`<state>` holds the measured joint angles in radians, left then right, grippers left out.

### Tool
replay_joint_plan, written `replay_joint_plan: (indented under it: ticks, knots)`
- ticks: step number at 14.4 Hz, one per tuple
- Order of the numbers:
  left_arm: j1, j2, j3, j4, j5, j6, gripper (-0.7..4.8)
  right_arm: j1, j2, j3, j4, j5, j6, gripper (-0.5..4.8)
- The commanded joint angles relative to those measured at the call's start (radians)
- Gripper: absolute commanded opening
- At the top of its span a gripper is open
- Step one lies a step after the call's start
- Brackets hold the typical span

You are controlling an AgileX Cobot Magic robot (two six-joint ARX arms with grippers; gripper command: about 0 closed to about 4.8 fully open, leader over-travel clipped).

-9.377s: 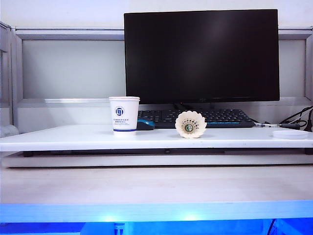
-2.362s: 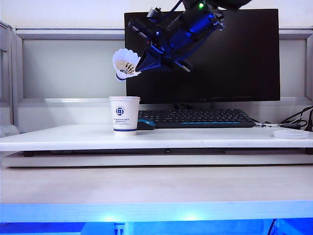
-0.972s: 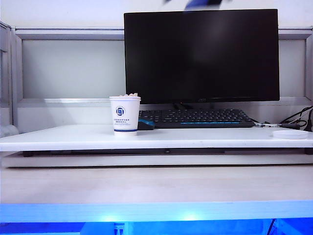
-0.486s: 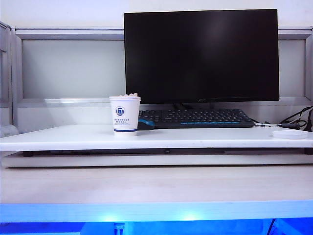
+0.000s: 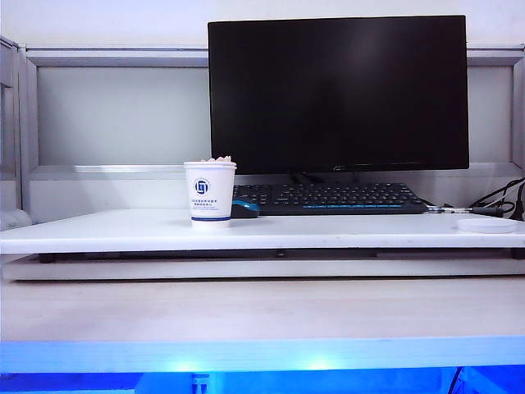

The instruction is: Pick up the badminton from the table and put it into the white paper cup.

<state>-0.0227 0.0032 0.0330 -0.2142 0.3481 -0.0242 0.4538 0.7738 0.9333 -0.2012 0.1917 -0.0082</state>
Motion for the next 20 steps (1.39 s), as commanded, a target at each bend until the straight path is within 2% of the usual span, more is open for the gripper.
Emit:
replay_joint_plan:
  ticks: [1, 6, 10, 14, 16, 20]
  knots:
    - [0.0, 0.0, 0.006, -0.032, -0.104, -0.002, -0.05, 0.0, -0.152, -0.139, 0.016, 0.079, 0.04, -0.06]
    - [0.0, 0.0, 0.006, -0.041, -0.282, -0.002, -0.05, 0.001, -0.404, -0.332, -0.082, 0.143, 0.09, -0.06]
    - [0.0, 0.0, 0.006, -0.062, -0.309, 0.029, -0.05, 0.001, -0.543, -0.42, -0.167, 0.151, 0.104, -0.06]
    - [0.0, 0.0, 0.006, -0.063, -0.31, 0.035, -0.05, 0.0, -0.681, -0.539, -0.219, 0.176, 0.198, -0.06]
    - [0.0, 0.0, 0.006, -0.063, -0.31, 0.036, -0.05, 0.001, -0.755, -0.607, -0.222, 0.176, 0.2, -0.06]
    - [-0.001, 0.0, 0.006, -0.063, -0.306, 0.043, -0.05, -0.002, -0.772, -0.688, -0.224, 0.165, 0.2, -0.06]
